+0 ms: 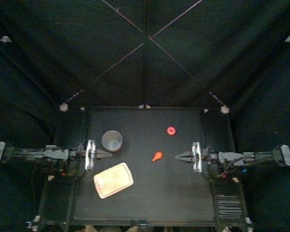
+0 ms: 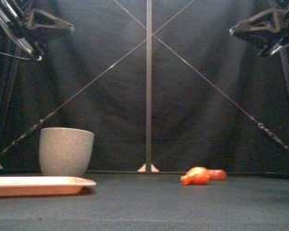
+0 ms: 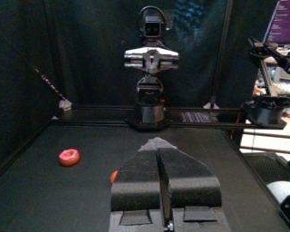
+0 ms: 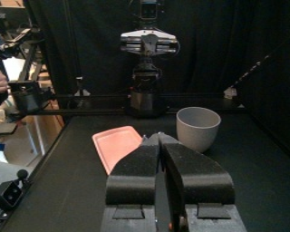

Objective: Pick the donut then place it on the pink plate
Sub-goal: Pick the donut

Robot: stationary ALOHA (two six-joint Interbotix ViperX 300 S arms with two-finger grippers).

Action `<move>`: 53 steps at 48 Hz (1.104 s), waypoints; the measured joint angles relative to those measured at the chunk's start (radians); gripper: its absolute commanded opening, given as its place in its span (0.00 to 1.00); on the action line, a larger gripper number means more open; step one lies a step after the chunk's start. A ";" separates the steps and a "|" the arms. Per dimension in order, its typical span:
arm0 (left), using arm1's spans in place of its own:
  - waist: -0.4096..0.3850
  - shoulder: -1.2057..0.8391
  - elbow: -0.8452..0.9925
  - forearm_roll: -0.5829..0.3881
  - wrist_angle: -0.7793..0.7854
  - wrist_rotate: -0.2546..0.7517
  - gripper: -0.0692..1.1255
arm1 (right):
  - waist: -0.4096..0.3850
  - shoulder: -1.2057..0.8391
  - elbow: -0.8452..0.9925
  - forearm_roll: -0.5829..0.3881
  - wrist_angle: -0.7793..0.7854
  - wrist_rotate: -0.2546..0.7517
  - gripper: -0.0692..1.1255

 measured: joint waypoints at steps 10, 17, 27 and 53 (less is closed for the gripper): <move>0.023 0.006 0.002 -0.002 -0.002 0.005 0.10 | -0.146 0.074 0.003 -0.002 0.017 0.008 0.13; 0.028 0.006 0.002 -0.002 -0.002 0.006 0.10 | -0.222 0.149 -0.008 -0.005 0.018 0.003 0.13; 0.061 0.008 0.003 -0.002 -0.002 0.006 0.10 | -0.354 0.215 -0.018 -0.003 0.020 0.009 0.21; 0.063 0.008 0.021 -0.002 -0.002 0.006 0.10 | -0.545 0.362 -0.041 0.058 0.020 0.015 0.93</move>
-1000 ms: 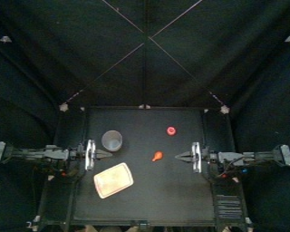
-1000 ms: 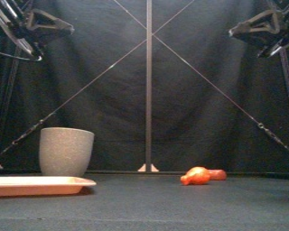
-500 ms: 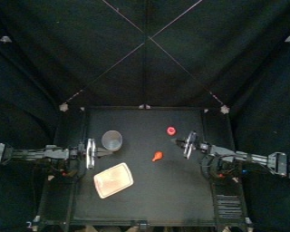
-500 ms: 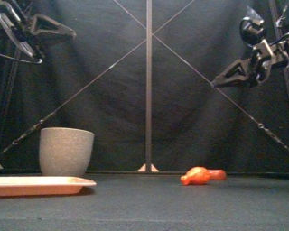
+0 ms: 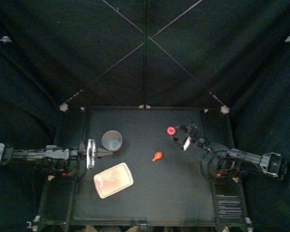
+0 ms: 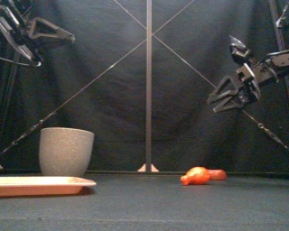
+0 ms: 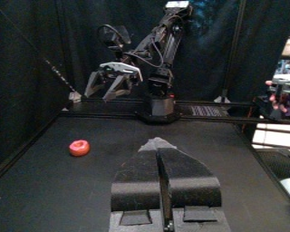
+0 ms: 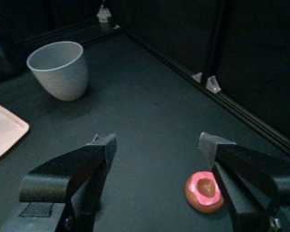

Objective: Pick the donut then place it on the pink plate
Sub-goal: Pick the donut

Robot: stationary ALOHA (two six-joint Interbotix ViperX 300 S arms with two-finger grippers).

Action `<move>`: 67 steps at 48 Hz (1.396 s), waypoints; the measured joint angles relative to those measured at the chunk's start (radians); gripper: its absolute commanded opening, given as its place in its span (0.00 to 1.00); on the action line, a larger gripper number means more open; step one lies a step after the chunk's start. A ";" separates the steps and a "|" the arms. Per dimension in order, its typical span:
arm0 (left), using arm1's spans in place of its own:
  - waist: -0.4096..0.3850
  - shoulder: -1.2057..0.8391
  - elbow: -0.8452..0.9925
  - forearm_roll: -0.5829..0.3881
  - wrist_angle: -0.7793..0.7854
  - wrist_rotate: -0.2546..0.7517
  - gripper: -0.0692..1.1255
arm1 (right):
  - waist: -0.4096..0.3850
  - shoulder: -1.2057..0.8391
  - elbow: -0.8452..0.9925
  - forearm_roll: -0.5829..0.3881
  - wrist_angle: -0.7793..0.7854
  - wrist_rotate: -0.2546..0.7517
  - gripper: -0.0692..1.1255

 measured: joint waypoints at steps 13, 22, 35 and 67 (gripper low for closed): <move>0.000 0.000 0.023 0.000 0.000 0.000 0.10 | -0.084 0.130 -0.025 0.005 -0.003 -0.002 0.92; 0.000 0.000 0.038 0.000 -0.002 0.000 0.10 | -0.160 0.267 -0.051 0.008 0.000 0.000 0.92; 0.031 0.000 0.061 0.003 -0.002 0.002 0.10 | -0.195 0.453 -0.137 0.006 0.049 0.003 0.92; 0.038 0.000 0.077 0.002 0.000 0.002 0.10 | -0.219 0.615 -0.236 0.003 0.210 0.003 0.92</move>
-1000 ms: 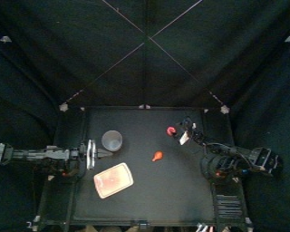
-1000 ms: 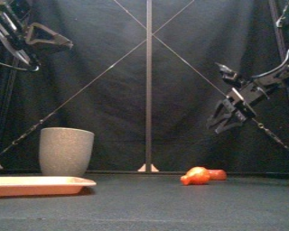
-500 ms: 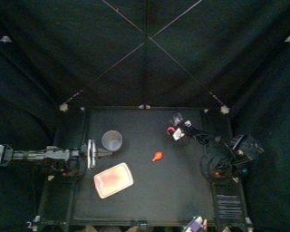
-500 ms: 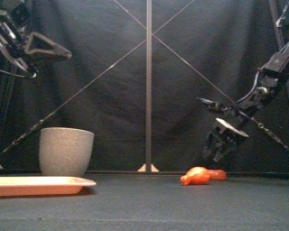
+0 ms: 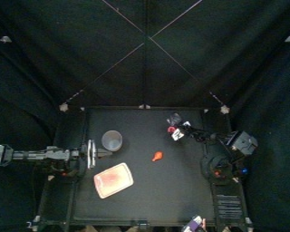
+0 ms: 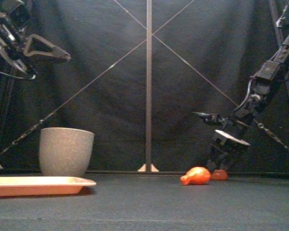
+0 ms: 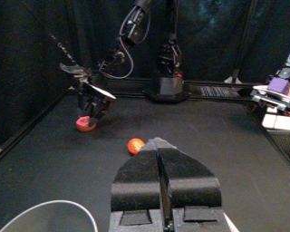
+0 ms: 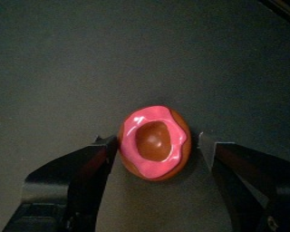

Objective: Pick the donut then place it on the pink plate
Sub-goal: Pick the donut

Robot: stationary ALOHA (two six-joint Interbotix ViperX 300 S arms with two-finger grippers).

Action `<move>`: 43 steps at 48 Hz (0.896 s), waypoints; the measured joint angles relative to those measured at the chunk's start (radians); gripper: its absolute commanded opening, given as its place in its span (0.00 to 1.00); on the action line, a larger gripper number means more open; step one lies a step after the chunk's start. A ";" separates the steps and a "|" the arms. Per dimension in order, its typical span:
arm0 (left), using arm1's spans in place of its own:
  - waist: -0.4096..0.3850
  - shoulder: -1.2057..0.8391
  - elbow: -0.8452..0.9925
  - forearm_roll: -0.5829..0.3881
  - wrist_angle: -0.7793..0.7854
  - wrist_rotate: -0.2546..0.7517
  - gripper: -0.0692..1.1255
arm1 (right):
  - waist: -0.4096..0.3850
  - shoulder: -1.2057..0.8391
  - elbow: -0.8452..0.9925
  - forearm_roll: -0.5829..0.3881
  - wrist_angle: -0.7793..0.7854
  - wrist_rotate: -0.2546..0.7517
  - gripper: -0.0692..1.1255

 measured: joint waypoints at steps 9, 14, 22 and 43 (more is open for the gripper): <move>0.002 0.000 0.003 0.000 0.000 0.000 0.10 | 0.000 0.031 -0.009 0.000 0.002 -0.002 0.92; 0.003 0.000 0.005 0.000 0.000 0.000 0.10 | -0.003 0.048 -0.018 -0.002 0.003 -0.002 0.92; 0.003 0.000 0.012 -0.002 0.000 0.000 0.10 | -0.003 0.055 -0.031 -0.002 0.008 -0.003 0.91; 0.005 -0.002 0.015 -0.002 -0.002 -0.002 0.10 | 0.006 0.057 -0.046 -0.002 0.067 -0.006 0.70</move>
